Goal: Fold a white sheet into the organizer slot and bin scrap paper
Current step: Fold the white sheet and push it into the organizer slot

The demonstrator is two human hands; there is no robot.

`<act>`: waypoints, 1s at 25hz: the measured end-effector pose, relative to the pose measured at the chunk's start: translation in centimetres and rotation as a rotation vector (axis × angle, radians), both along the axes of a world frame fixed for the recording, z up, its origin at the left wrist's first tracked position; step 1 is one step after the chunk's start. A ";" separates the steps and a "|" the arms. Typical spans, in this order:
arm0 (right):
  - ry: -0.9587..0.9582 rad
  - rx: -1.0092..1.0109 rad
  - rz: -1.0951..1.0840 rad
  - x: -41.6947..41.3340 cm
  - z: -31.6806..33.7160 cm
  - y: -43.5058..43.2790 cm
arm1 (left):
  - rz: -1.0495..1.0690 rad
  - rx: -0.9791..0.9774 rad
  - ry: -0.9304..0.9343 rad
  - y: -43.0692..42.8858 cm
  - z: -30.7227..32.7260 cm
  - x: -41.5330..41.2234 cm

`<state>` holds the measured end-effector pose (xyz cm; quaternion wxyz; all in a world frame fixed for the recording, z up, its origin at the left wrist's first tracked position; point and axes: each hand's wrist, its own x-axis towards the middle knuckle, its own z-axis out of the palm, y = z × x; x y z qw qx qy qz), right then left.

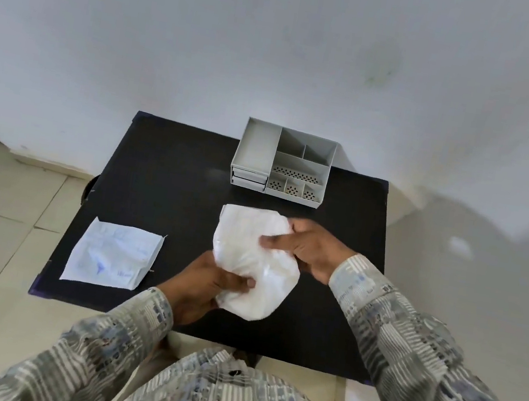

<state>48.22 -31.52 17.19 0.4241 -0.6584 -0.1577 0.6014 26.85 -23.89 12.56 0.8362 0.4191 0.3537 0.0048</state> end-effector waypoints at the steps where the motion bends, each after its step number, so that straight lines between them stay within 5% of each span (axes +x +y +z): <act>1: -0.037 0.064 -0.111 0.4 0.2 0.5 | -0.003 0.010 0.019 -0.1 -0.1 0.1; 3: 0.033 0.217 -0.516 1.8 0.9 1.7 | -0.003 0.019 0.058 0.0 0.0 0.0; 5: 0.171 0.287 -0.674 2.3 1.4 1.8 | 0.038 -0.008 0.038 0.2 0.4 -0.2; 10: 0.350 0.082 -0.168 -5.4 0.6 -0.8 | 0.246 -0.077 -0.074 2.3 2.3 0.1; 14: 0.206 0.137 -0.416 -9.9 0.4 1.7 | 0.285 -0.012 0.002 5.2 4.9 0.1; 20: 0.194 0.160 -0.462 -11.7 0.8 3.5 | 0.375 0.390 0.043 16.0 7.7 1.3; 23: 0.198 0.175 -0.598 -12.1 1.5 4.8 | 0.482 0.136 -0.062 17.6 8.4 1.8; 25: 0.190 0.198 -0.695 -12.5 1.5 5.5 | 0.216 0.030 -0.033 15.7 7.5 0.5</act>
